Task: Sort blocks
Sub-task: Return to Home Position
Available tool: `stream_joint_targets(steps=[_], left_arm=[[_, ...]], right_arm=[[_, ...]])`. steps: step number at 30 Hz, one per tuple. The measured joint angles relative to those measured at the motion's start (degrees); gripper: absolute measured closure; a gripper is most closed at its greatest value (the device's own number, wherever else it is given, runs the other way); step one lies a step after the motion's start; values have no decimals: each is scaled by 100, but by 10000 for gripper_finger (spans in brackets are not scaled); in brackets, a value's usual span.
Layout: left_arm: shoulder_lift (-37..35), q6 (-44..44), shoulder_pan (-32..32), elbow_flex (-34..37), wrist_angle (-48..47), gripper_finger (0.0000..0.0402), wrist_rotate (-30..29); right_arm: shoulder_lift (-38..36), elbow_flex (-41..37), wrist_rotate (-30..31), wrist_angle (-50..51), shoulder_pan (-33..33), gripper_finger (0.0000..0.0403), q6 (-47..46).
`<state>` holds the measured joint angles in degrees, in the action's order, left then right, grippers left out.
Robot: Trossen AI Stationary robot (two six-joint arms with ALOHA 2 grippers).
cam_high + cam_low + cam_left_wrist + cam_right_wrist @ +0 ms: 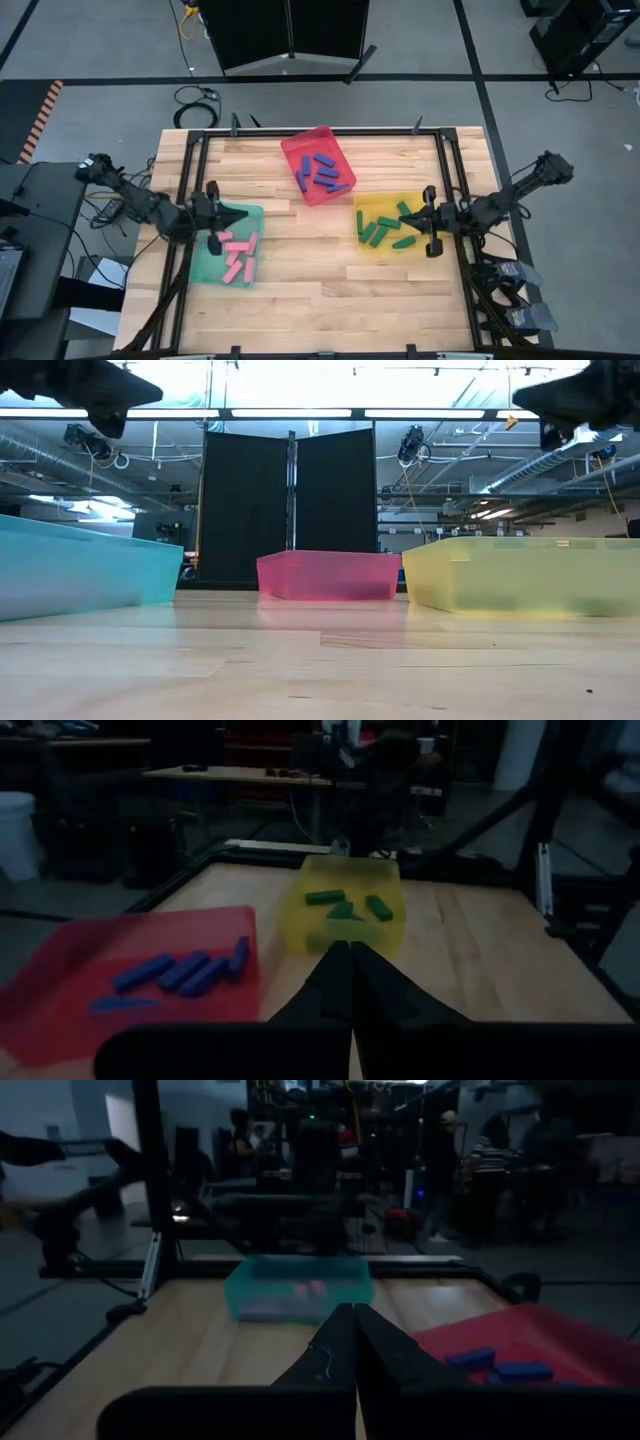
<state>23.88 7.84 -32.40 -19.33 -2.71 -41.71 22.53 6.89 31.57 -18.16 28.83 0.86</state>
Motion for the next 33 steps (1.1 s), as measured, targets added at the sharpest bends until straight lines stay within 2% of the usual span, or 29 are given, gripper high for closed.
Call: stream_joint_targets(steps=[2,5,10,14,19,22,25,33], left_arm=[[-422,39,-2,42,-220,401,103],[-930,-73,-3,308,-49,401,272],[-1360,-132,13,1091,465,401,459],[-1560,-347,14,1530,1071,401,688],[-1658,-461,17,1878,1352,401,1005],[-1633,-453,17,1886,1374,401,1275],[-1644,-481,15,1886,1360,401,1477],[-1602,-242,15,1886,876,375,1488]], right_arm=[[-536,-129,-81,394,-34,398,-105],[-1269,-243,-167,1060,-36,398,-173],[-2269,-267,-186,2056,-36,398,-275],[-2230,-230,-288,2359,-20,398,-389],[-2237,-250,-457,2631,-14,398,-727],[-2229,-285,-746,2628,-9,397,-896],[-2221,-291,-749,2619,-9,389,-1163],[-2221,-291,-748,2599,-9,360,-1134]])
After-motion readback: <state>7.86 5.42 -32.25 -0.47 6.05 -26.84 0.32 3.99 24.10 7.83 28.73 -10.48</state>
